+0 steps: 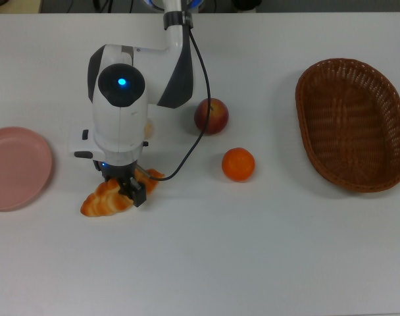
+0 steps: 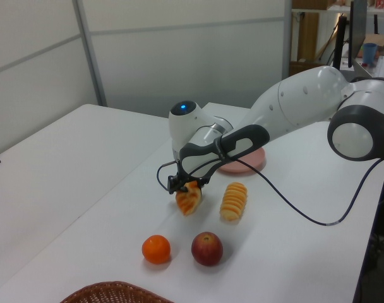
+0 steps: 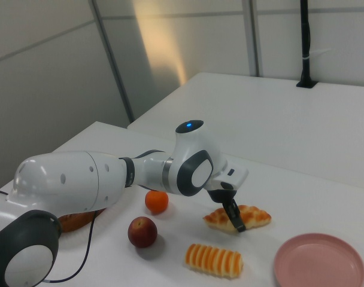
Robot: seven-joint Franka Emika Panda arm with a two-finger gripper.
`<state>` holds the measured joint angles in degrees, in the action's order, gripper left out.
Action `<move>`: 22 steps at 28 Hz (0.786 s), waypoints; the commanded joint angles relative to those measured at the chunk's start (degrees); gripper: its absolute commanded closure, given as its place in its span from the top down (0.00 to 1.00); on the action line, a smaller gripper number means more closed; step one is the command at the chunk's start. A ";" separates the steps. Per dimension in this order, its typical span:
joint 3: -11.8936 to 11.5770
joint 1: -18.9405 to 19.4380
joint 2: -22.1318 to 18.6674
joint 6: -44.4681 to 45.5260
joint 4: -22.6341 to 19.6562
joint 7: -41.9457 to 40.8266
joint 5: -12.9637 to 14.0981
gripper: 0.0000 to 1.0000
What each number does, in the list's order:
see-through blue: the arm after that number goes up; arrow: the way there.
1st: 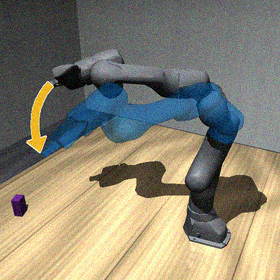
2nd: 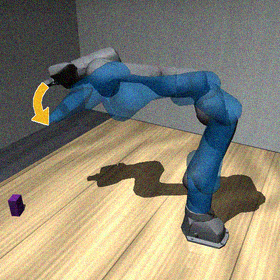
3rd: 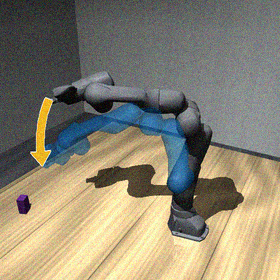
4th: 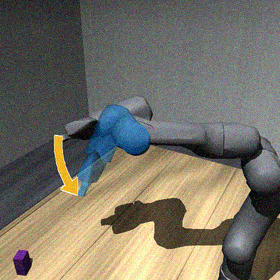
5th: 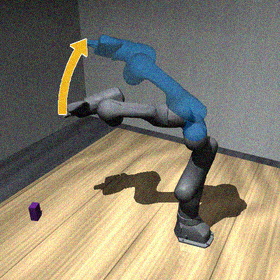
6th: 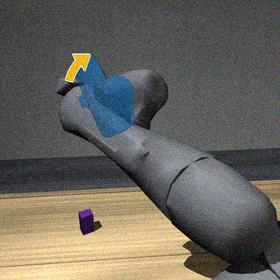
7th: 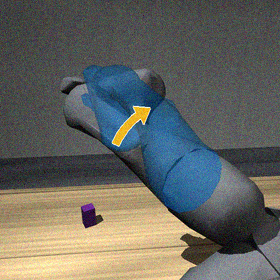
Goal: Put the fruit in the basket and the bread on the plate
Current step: 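Lift the braided roll and carry it over the pink plate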
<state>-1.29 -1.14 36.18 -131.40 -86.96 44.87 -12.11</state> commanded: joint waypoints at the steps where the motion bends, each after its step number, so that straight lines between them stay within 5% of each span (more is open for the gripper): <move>1: -0.03 -2.28 0.29 -0.44 2.14 1.10 2.17 0.00; 8: 0.32 -6.76 -2.69 -0.27 2.76 -1.53 6.13 0.00; 15: 0.15 -11.32 -7.88 0.26 2.76 -5.67 14.38 0.00; 22: -0.20 -16.34 -7.01 0.00 2.67 -5.76 14.40 0.00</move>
<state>-1.56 -14.60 29.16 -131.24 -82.71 40.70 1.01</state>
